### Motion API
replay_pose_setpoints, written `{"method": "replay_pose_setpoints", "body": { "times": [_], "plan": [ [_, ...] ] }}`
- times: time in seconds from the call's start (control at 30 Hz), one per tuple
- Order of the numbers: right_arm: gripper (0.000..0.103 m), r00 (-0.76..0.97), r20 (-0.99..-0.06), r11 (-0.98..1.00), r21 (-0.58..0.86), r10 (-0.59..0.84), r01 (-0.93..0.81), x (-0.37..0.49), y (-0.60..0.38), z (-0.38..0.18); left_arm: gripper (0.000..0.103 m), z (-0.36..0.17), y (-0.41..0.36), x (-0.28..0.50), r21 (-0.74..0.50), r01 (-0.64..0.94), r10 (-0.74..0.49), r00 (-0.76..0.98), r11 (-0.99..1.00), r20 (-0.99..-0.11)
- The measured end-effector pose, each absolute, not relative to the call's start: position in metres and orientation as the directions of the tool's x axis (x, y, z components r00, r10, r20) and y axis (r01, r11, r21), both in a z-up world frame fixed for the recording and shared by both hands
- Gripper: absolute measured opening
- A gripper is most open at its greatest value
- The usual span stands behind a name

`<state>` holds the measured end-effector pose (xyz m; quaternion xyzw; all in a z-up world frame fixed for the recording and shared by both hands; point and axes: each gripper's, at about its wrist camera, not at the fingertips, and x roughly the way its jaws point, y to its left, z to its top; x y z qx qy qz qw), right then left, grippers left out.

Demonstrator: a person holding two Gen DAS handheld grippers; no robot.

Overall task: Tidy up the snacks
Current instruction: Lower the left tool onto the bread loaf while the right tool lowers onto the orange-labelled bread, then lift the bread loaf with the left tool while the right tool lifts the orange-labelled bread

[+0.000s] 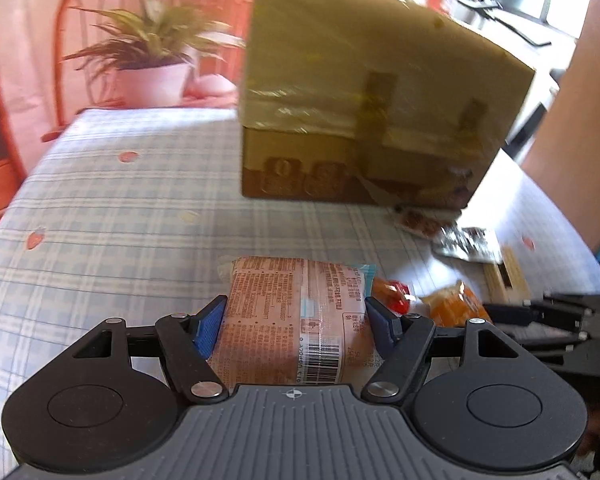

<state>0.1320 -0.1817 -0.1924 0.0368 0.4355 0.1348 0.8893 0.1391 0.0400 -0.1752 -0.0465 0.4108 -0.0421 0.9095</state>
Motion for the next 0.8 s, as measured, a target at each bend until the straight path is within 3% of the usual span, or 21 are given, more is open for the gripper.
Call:
{"method": "replay_pose_setpoints", "body": {
  "times": [0.3,0.8],
  "plan": [
    [0.052,0.589,-0.762,0.962,0.186,0.270,-0.201,0.122,-0.181,-0.188,0.074,-0.169,0.041,0.137,-0.129,-0.002,-0.091,0.697,0.992,-0.711],
    [0.052,0.576,-0.783,0.966,0.123,0.235,-0.227,0.114,-0.170,-0.203,0.074,-0.176,0.034,0.131,-0.129,0.037,-0.119,0.685,0.991,-0.719]
  ]
}}
